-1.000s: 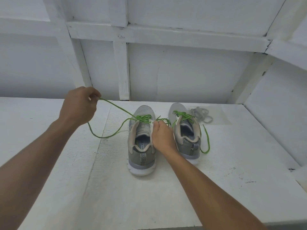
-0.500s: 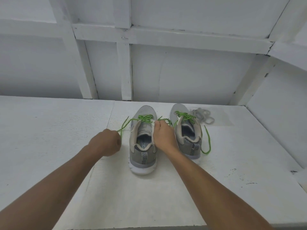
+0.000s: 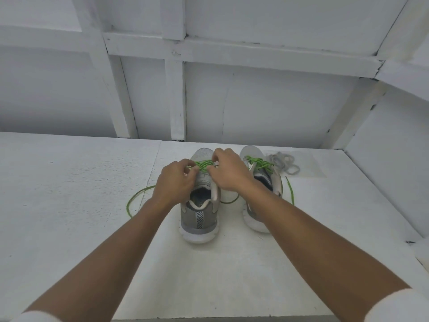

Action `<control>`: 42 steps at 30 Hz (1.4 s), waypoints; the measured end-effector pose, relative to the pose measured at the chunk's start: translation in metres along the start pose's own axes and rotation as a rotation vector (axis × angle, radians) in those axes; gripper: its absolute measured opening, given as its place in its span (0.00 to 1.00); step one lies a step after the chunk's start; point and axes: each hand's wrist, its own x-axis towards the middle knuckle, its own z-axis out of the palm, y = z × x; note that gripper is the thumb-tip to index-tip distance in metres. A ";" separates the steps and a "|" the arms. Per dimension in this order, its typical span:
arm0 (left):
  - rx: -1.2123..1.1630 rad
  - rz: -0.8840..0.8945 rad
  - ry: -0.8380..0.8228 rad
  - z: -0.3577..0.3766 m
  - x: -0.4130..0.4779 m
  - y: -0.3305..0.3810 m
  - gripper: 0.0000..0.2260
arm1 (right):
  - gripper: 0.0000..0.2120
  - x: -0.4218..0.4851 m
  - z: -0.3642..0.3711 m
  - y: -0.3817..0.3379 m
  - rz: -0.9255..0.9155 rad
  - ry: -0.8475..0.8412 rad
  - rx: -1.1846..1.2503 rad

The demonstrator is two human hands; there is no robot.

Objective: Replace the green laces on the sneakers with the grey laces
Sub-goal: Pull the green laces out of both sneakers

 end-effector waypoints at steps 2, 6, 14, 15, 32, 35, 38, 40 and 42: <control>-0.041 -0.010 0.028 0.006 -0.001 -0.003 0.14 | 0.09 0.008 -0.002 -0.002 -0.084 -0.015 -0.053; -0.104 -0.036 0.035 0.012 -0.003 -0.006 0.15 | 0.08 0.021 0.002 -0.008 -0.182 -0.108 -0.193; -0.234 -0.169 0.043 0.022 -0.002 -0.011 0.16 | 0.08 0.033 0.019 -0.021 -0.270 -0.043 -0.351; -0.243 -0.177 0.044 0.022 -0.001 -0.012 0.16 | 0.08 0.033 0.021 -0.021 -0.279 -0.031 -0.375; -0.289 -0.207 0.090 0.026 -0.003 -0.014 0.17 | 0.13 0.037 0.014 -0.025 -0.272 -0.107 -0.420; -0.290 -0.210 0.094 0.026 -0.002 -0.014 0.16 | 0.10 0.039 0.018 -0.024 -0.296 -0.089 -0.493; -0.295 -0.212 0.097 0.026 -0.003 -0.014 0.16 | 0.06 0.043 0.001 -0.020 -0.257 -0.006 -0.556; -0.296 -0.212 0.102 0.026 -0.003 -0.013 0.16 | 0.10 0.048 -0.016 -0.013 -0.148 0.132 -0.516; -0.291 -0.209 0.105 0.026 -0.003 -0.014 0.16 | 0.13 0.051 -0.029 -0.007 -0.031 0.207 -0.386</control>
